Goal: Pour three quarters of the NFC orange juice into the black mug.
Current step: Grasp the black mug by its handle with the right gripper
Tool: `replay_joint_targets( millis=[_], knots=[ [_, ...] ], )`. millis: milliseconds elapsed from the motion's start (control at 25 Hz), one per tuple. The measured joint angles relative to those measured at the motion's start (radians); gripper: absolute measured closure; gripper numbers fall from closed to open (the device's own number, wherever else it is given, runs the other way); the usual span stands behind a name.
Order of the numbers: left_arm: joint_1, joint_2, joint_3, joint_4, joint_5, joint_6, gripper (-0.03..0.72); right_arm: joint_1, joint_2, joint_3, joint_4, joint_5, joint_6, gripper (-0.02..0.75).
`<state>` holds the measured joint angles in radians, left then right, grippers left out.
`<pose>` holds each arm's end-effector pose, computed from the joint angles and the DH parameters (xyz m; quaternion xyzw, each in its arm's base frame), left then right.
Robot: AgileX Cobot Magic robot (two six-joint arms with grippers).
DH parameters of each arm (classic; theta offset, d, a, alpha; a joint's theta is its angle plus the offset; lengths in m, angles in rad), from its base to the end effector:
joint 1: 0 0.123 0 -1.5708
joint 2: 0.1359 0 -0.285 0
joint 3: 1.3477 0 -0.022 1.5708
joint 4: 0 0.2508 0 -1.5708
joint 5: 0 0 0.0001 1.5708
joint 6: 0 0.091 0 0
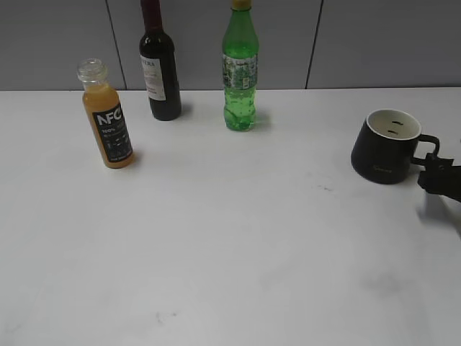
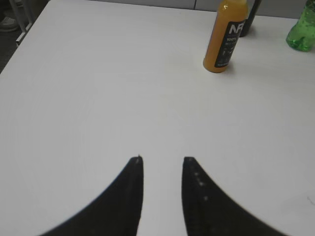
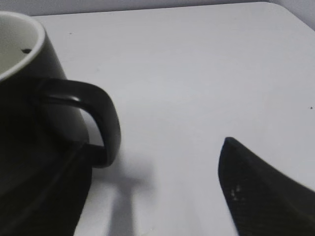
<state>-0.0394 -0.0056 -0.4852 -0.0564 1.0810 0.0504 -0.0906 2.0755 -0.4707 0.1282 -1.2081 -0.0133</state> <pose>-0.0051 -0.0043 0.2716 0.0399 0.8596 -0.0254 0.5088 0.2894 -0.0372 0.0744 0.0848 0.8033 -0.0655 0.5858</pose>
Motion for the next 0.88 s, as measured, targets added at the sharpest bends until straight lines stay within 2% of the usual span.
replay_joint_targets(
  millis=[880],
  knots=[
    [0.0, 0.0, 0.0, 0.0, 0.0, 0.001, 0.468, -0.014, 0.113, -0.175, -0.068, -0.002, 0.003, 0.144]
  ],
)
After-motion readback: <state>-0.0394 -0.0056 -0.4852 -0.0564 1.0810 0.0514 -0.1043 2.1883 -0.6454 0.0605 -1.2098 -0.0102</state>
